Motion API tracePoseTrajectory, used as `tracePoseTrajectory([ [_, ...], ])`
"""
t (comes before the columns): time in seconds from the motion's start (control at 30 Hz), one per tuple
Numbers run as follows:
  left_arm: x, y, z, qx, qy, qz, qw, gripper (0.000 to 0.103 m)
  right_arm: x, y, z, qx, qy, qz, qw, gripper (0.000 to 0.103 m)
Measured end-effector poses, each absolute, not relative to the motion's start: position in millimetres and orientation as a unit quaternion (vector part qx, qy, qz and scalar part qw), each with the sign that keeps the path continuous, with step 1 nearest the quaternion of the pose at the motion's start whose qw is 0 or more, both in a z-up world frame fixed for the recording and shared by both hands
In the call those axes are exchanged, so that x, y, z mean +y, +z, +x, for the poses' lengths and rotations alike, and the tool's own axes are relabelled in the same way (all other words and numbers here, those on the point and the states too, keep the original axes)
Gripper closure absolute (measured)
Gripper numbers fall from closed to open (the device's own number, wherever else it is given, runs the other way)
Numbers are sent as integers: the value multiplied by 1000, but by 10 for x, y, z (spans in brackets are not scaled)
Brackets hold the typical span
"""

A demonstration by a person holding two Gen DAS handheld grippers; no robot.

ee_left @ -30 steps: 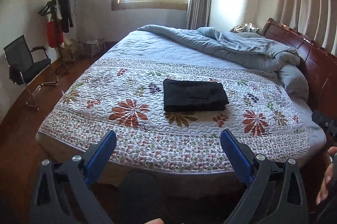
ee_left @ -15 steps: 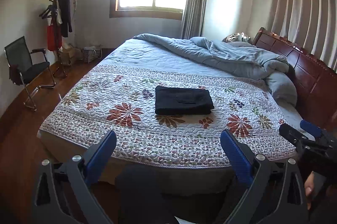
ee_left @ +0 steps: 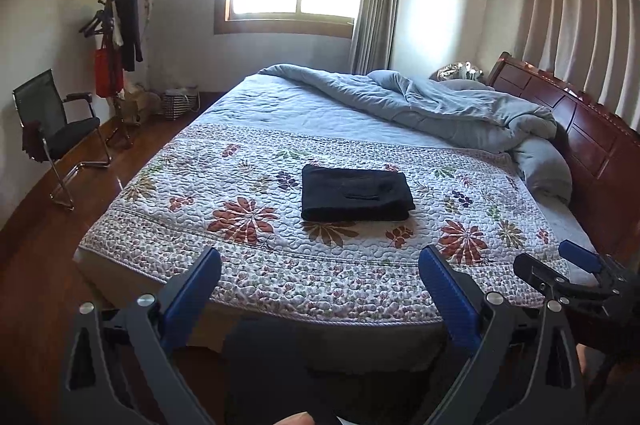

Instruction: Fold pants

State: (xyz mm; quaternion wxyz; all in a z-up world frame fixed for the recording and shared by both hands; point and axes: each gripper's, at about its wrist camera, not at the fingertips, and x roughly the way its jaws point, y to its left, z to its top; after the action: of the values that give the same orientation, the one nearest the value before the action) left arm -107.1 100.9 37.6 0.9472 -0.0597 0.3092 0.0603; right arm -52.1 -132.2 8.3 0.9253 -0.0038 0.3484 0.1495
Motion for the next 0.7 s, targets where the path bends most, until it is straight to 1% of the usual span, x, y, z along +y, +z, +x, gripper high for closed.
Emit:
tracePoseTrajectory([
  [0.7,987,314,-869,300,57,-63,950,4,-1310,8,-313,355,152,-4,922,3],
])
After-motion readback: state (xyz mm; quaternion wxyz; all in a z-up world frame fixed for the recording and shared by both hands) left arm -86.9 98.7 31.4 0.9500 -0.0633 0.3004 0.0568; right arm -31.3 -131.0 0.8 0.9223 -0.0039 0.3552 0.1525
